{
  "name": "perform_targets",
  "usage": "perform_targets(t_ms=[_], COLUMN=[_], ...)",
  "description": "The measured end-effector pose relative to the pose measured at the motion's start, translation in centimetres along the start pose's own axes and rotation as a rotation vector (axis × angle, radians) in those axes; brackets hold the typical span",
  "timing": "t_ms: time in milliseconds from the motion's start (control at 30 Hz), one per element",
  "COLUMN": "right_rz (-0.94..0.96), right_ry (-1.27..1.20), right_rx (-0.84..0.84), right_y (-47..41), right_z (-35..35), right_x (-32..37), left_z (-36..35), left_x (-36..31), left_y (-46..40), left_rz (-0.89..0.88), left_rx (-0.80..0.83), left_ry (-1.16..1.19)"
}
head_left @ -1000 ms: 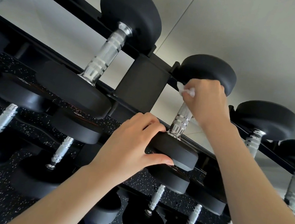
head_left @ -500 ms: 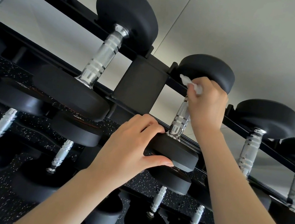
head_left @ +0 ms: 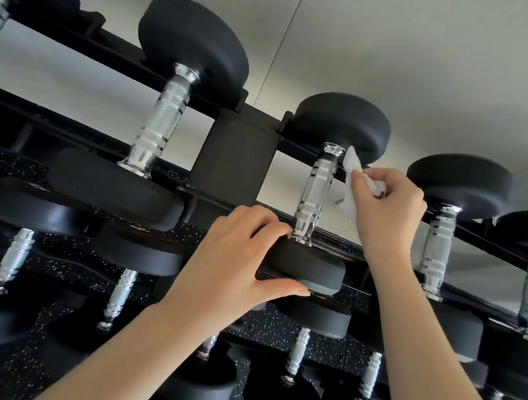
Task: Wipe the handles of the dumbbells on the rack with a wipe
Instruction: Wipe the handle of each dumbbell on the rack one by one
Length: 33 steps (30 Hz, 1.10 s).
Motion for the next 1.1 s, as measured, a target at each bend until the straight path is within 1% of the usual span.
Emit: perform_targets(t_ms=[167, 333, 533, 667, 800, 900, 967, 1033, 1100], right_rz=[0.000, -0.028, -0.084, -0.035, 0.075, 0.192, 0.275, 0.314, 0.313], right_ry=[0.006, 0.007, -0.020, -0.040, -0.112, -0.100, -0.060, -0.021, -0.005], right_rx=[-0.057, -0.126, -0.200, -0.130, 0.011, 0.068, 0.057, -0.015, -0.099], right_y=[2.7, 4.7, 5.6, 4.6, 1.9, -0.8, -2.2, -2.8, -2.8], right_z=[4.2, 9.3, 13.8, 15.7, 15.4, 14.2, 13.2, 12.4, 11.9], right_x=[-1.4, -4.6, -10.5, -13.8, -15.3, -15.0, -14.6, -14.5, -14.6], left_z=[-1.0, -3.2, -8.8, -12.6, -15.5, -16.6, -16.8, -16.8, -16.6], left_x=[-3.4, -8.4, -13.8, -16.3, -17.7, -17.8, -17.8, -17.9, -17.9], left_y=[-1.7, -4.2, -6.6, -7.5, -7.7, -7.4, -7.1, -6.7, -6.4], left_rz=[-0.121, -0.225, -0.269, -0.221, -0.123, -0.034, 0.014, 0.044, 0.064], left_rx=[0.038, 0.113, 0.245, 0.279, 0.282, 0.277, 0.251, 0.221, 0.192], left_ry=[-0.089, -0.155, -0.258, -0.324, -0.391, -0.427, -0.452, -0.480, -0.500])
Point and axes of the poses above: each hand's wrist, its own y-axis away from the middle knuckle, its own z-axis out of the back of the hand, x = y × z, the point moved 6 cm from there along -y, towards the middle knuckle, and after that the axes turned 15 degrees about x, right-handed, at the moved point
